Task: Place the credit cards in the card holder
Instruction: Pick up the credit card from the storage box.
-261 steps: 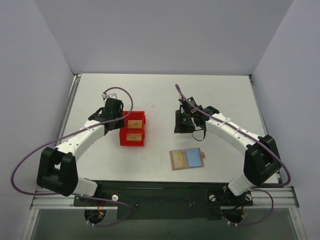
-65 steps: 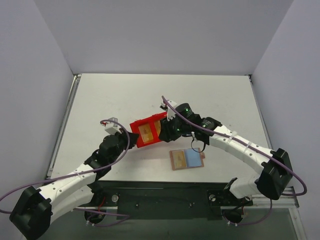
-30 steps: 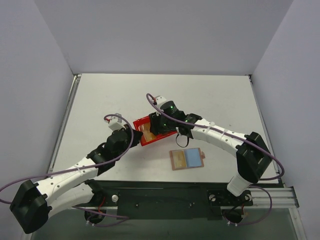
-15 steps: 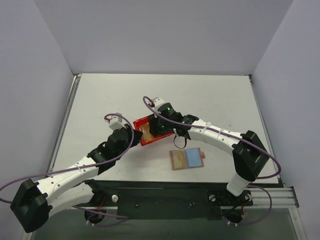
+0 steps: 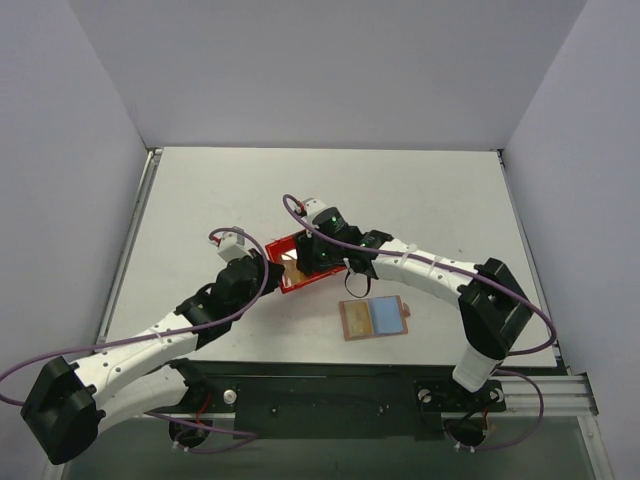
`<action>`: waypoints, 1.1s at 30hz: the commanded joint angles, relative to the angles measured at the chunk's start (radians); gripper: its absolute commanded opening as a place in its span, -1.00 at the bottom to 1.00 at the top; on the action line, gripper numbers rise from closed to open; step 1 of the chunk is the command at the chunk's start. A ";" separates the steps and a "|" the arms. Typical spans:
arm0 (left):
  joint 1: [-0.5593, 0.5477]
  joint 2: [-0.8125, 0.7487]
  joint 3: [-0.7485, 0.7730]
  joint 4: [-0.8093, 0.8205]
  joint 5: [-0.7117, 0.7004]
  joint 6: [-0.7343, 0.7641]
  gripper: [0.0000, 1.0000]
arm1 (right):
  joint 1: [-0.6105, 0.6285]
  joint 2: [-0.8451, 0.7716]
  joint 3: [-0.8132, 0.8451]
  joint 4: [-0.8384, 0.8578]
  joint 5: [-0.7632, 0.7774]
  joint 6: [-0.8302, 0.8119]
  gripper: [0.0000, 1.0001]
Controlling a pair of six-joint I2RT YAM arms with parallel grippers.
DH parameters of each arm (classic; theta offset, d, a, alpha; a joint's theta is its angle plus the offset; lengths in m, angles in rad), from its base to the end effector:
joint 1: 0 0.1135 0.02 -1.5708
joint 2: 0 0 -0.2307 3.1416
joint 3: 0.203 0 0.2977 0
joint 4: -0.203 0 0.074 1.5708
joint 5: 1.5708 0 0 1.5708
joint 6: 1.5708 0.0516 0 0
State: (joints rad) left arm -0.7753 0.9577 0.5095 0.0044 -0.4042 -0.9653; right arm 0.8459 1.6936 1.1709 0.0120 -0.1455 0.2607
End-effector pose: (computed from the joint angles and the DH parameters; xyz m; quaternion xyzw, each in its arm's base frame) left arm 0.2183 -0.1855 0.1778 -0.1853 0.8143 -0.2907 0.4670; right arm 0.2861 0.3343 0.1878 -0.2834 0.8133 0.3183 0.3961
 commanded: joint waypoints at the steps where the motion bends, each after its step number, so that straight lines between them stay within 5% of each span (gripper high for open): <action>1: -0.021 -0.011 0.086 0.192 0.088 -0.013 -1.00 | 0.012 0.012 0.019 0.043 -0.055 0.008 -0.18; 21: -0.022 -0.002 0.083 0.204 0.091 -0.019 -1.00 | 0.012 -0.008 -0.005 0.111 -0.163 0.043 -0.19; 33: -0.027 -0.004 0.092 0.164 0.056 0.010 -1.00 | 0.019 -0.054 0.033 0.000 0.032 -0.001 -0.19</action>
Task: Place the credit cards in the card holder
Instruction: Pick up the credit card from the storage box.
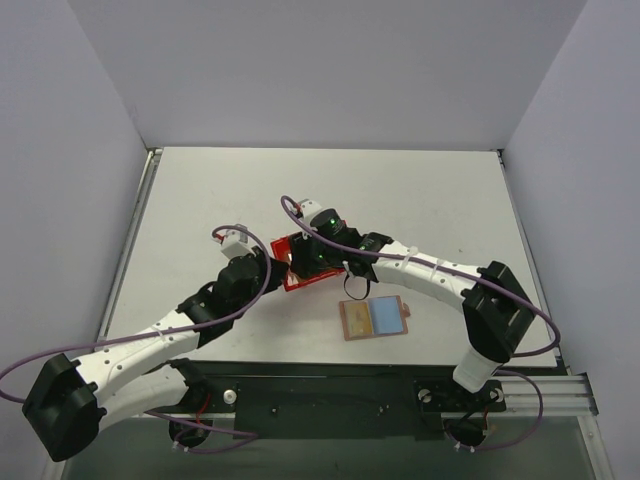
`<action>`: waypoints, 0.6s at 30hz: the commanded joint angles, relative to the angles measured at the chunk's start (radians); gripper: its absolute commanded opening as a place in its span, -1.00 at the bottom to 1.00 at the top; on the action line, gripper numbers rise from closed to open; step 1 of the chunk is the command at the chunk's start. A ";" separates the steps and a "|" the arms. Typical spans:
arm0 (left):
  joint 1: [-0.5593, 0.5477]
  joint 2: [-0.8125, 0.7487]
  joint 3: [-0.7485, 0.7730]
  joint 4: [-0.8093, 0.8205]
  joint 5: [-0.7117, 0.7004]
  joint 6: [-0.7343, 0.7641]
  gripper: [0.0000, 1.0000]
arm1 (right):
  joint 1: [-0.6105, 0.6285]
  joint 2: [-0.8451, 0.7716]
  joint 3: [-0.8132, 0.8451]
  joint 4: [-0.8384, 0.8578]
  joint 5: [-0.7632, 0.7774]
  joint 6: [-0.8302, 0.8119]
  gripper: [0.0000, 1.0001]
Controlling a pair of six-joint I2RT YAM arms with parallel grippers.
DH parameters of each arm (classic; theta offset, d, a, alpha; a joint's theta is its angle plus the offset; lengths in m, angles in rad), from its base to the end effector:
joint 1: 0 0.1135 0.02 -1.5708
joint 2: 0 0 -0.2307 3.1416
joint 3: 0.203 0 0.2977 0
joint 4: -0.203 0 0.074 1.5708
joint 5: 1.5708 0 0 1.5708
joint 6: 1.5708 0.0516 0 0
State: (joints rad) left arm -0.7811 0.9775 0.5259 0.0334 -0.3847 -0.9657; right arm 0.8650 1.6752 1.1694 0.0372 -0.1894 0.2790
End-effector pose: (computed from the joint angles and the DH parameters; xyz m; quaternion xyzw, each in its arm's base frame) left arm 0.2202 -0.1911 0.1820 -0.1796 0.8099 -0.3071 0.4664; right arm 0.2776 0.3408 0.1979 -0.2924 0.7977 0.3499 0.3947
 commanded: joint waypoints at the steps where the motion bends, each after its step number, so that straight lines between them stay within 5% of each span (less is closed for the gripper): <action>1: -0.024 -0.025 0.068 0.144 0.032 0.033 -1.00 | 0.002 -0.038 0.036 -0.026 0.094 -0.020 -0.19; 18: -0.153 -0.054 0.006 0.307 -0.213 0.248 -1.00 | 0.035 -0.124 -0.040 0.095 0.297 -0.073 -0.17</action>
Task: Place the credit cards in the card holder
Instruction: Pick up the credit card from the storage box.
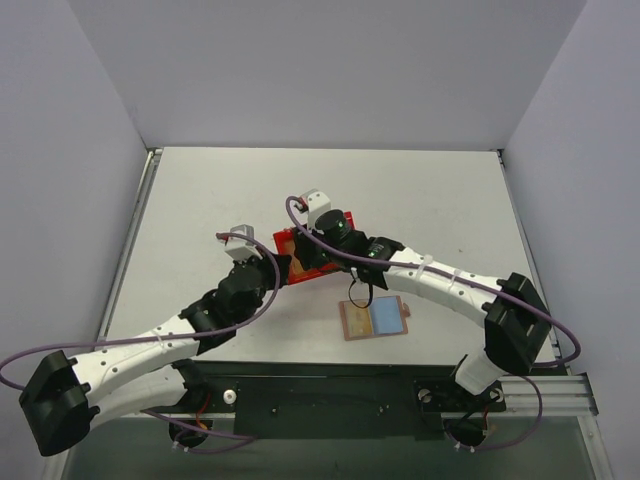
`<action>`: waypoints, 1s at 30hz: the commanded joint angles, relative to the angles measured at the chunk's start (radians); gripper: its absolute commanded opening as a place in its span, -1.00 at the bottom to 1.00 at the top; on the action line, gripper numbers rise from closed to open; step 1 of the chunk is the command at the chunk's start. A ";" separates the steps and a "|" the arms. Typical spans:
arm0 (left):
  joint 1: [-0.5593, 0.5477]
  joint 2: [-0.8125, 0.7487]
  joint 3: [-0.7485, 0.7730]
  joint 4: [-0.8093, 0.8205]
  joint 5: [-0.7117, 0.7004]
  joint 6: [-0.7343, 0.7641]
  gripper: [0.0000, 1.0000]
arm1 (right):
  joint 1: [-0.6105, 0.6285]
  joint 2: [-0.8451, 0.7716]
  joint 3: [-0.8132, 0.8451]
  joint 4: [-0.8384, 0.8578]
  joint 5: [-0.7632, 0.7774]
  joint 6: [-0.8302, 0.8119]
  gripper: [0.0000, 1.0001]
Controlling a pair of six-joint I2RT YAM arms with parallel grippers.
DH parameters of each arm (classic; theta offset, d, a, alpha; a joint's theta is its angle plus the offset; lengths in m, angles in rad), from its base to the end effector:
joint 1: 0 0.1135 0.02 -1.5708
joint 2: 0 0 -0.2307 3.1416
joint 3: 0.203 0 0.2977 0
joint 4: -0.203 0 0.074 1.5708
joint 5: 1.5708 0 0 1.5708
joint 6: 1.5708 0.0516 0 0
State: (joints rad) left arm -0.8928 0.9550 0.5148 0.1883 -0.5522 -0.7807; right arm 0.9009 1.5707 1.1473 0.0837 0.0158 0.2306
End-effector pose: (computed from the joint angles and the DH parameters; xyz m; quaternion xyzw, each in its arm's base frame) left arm 0.2032 -0.2091 0.2025 -0.1242 0.7686 -0.2933 0.5548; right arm 0.2669 0.3357 0.2373 -0.2642 0.7725 0.3041 0.4909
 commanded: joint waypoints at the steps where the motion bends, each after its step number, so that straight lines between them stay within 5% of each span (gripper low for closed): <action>1: -0.049 -0.033 0.021 0.149 -0.058 0.067 -1.00 | 0.000 -0.023 -0.018 0.048 0.099 -0.030 -0.17; 16: -0.060 -0.062 0.067 0.112 -0.072 -0.022 -1.00 | 0.009 -0.072 -0.175 0.241 0.119 -0.011 -0.16; 30: -0.058 -0.058 0.088 0.154 -0.009 -0.029 -1.00 | 0.009 -0.043 -0.164 0.243 0.073 0.019 -0.13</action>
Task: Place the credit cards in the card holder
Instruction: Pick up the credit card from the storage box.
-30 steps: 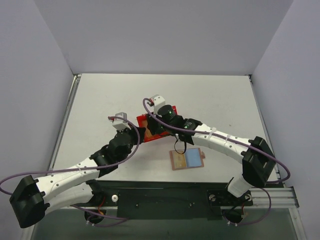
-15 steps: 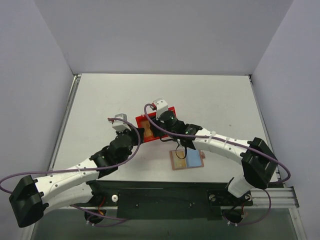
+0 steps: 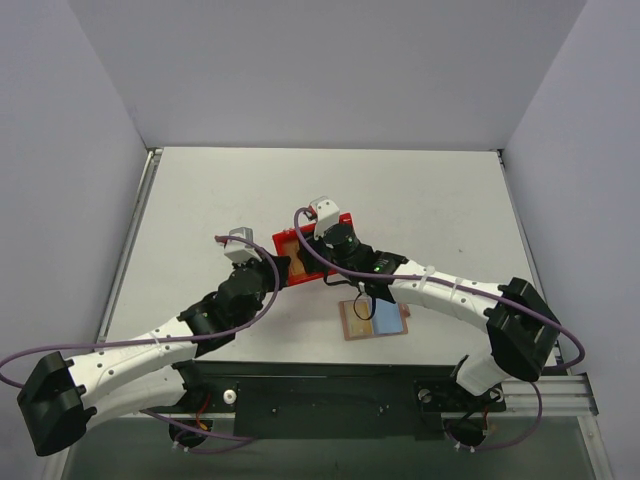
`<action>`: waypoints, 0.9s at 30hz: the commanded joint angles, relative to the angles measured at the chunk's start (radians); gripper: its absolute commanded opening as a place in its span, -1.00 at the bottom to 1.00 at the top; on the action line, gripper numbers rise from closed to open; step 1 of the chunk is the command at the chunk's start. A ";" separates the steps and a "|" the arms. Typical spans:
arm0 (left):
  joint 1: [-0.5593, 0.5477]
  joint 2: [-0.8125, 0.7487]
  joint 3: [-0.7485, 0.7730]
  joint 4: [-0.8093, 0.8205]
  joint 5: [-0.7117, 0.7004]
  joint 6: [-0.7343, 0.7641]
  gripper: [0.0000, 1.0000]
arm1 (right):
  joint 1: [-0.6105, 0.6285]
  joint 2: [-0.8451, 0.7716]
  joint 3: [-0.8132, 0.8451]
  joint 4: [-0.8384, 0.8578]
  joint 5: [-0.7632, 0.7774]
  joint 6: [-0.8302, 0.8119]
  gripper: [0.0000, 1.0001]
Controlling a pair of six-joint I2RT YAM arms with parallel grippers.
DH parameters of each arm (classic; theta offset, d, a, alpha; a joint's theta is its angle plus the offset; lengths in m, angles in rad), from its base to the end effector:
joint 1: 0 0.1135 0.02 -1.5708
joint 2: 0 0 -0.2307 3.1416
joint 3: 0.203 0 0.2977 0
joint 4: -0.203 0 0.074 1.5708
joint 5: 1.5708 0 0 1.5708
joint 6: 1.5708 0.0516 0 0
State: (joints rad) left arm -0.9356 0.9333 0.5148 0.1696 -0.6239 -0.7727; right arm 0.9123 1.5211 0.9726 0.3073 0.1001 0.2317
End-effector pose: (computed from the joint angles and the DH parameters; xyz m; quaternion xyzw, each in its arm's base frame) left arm 0.1938 -0.2122 0.2067 -0.1266 0.7641 -0.2814 0.5664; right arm 0.2552 0.3214 0.2132 -0.2333 0.7513 0.3004 0.5394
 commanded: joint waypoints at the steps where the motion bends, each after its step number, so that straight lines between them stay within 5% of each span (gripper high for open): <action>1: -0.015 -0.034 0.088 0.173 0.062 -0.037 -1.00 | -0.004 0.011 0.012 0.018 -0.013 0.020 -0.13; 27: -0.015 -0.037 0.094 0.188 0.079 -0.039 -1.00 | -0.027 -0.001 0.025 0.038 -0.183 0.109 -0.13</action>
State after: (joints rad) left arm -0.9344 0.9302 0.5228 0.1753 -0.6209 -0.7761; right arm 0.8921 1.5360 0.9791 0.3176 -0.0231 0.3099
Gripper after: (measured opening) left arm 0.239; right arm 0.434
